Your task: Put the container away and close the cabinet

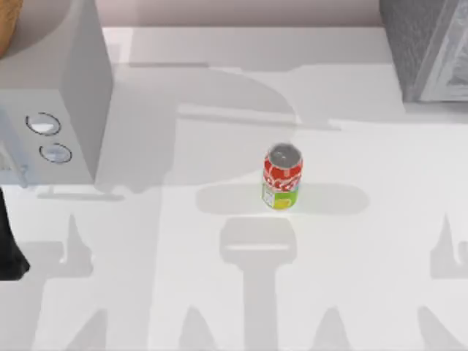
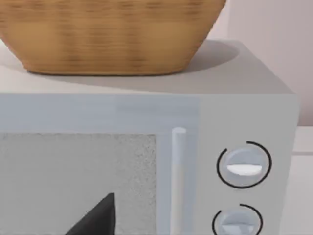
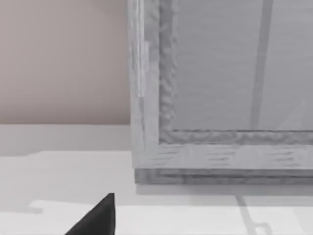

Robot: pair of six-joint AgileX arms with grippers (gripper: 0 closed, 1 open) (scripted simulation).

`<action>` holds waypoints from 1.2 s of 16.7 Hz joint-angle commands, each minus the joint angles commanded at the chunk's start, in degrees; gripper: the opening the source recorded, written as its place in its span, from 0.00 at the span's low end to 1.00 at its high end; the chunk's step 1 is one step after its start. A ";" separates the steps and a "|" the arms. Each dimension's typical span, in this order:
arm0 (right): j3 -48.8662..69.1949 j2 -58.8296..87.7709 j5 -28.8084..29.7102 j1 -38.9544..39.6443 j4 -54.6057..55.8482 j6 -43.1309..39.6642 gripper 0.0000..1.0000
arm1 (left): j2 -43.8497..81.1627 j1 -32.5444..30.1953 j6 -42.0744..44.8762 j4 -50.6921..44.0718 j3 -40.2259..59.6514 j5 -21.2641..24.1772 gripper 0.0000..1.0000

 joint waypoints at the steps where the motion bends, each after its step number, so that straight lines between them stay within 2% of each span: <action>1: 0.00 0.00 0.00 0.00 0.00 0.00 1.00 | 0.00 0.00 0.00 0.00 0.00 0.00 1.00; 5: 0.93 3.03 1.32 1.25 2.10 0.08 1.00 | 0.00 0.00 0.00 0.00 0.00 0.00 1.00; 9: 4.31 14.31 6.09 5.88 9.79 0.36 1.00 | 0.00 0.00 0.00 0.00 0.00 0.00 1.00; 14: 11.13 37.07 15.56 15.16 25.25 0.81 1.00 | 0.00 0.00 0.00 0.00 0.00 0.00 1.00; 20: 21.70 71.45 29.82 28.89 48.86 1.08 1.00 | 0.00 0.00 0.00 0.00 0.00 0.00 1.00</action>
